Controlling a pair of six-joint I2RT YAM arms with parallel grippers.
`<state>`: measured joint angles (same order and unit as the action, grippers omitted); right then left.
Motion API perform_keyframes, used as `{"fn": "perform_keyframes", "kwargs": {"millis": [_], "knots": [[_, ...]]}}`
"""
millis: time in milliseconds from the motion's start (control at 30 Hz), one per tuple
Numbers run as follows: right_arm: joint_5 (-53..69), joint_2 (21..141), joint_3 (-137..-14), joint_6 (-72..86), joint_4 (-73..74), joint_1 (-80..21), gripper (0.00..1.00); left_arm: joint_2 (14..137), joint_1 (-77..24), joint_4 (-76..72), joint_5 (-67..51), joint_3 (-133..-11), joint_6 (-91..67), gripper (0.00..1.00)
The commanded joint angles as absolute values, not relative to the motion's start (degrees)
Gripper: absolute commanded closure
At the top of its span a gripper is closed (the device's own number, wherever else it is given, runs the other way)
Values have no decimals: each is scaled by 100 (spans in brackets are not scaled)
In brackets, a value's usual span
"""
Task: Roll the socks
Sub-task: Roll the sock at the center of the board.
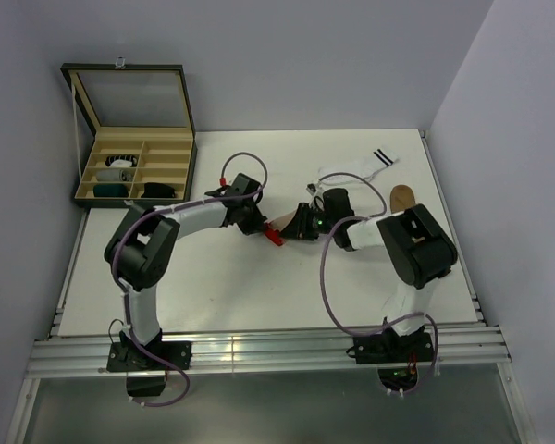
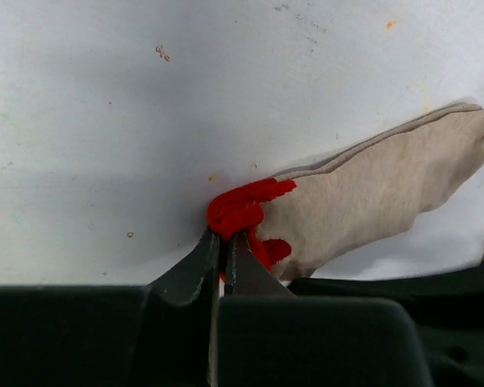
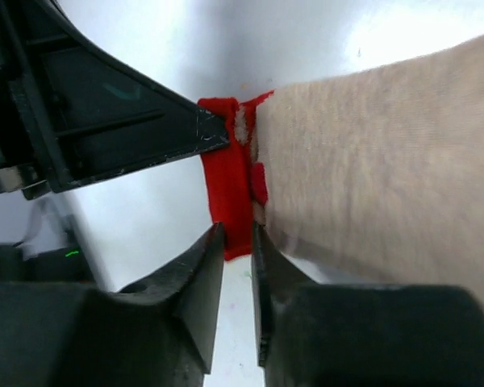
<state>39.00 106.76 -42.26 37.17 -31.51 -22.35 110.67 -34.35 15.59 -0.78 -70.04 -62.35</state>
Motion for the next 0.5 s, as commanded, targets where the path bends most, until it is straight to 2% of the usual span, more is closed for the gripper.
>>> {"fn": "perform_keyframes", "kwargs": {"millis": [0, 33, 167, 233, 467], "knots": [[2683, 9784, -4192, 2560, -2146, -2452, 71, 11241, -3445, 2293, 325, -7189, -5845, 100], [2472, 9634, -4184, 2436, -2058, -2522, 66, 11241, -3445, 2355, 343, -7276, -5775, 100], [928, 9010, -4245, 1794, -1609, -3127, 58, 11250, -3480, 2522, 396, -7462, -5634, 100], [556, 8965, -4359, 1495, -1451, -3541, 55, 11285, -3498, 2593, 378, -7567, -5572, 100], [-465, 9342, -4807, 968, -1213, -4306, 54, 11294, -3559, 2610, 360, -7629, -5528, 100]]}}
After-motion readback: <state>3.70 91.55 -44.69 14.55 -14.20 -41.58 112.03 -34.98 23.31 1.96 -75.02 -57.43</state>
